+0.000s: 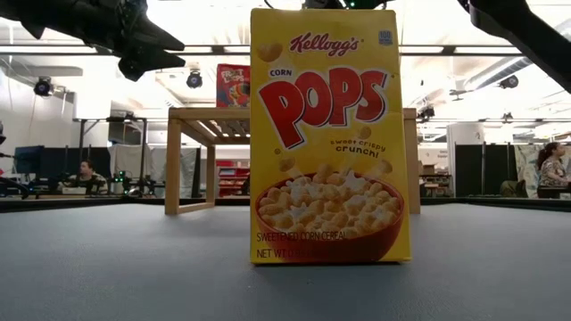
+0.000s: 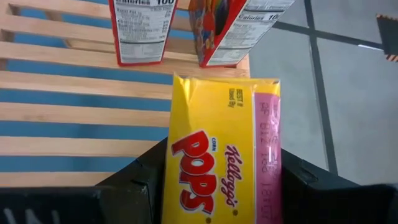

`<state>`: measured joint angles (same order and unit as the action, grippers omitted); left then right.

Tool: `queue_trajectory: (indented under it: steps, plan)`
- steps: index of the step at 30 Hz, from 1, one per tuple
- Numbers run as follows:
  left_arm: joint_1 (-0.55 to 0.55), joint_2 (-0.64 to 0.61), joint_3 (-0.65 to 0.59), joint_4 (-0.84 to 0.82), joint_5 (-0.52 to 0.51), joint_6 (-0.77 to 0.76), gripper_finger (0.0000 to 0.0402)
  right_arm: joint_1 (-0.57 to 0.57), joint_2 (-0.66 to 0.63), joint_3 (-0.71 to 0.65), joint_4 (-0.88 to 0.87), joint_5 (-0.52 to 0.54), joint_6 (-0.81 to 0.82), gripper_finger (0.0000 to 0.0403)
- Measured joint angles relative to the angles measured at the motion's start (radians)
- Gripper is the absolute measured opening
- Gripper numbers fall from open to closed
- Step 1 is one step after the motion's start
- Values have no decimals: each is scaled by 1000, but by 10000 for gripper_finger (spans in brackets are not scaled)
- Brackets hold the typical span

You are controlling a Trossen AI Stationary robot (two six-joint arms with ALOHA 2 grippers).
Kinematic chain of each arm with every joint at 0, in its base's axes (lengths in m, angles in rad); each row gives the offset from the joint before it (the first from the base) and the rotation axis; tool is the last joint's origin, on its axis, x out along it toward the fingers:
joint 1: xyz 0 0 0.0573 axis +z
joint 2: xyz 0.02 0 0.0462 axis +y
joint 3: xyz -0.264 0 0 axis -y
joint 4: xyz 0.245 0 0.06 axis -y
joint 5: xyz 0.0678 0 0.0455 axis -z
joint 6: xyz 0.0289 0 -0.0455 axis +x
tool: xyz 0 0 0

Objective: Stack cereal on shelf
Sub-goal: Put the top yellow cereal box on the shelf

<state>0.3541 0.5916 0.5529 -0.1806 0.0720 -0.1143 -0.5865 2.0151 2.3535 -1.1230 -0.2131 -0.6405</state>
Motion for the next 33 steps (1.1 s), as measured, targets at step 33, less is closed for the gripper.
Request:
queue_trajectory:
  steps: [33]
  plan:
    - [0,2,0,-7,0,0,200,2,-20,2,29,-4,11,254]
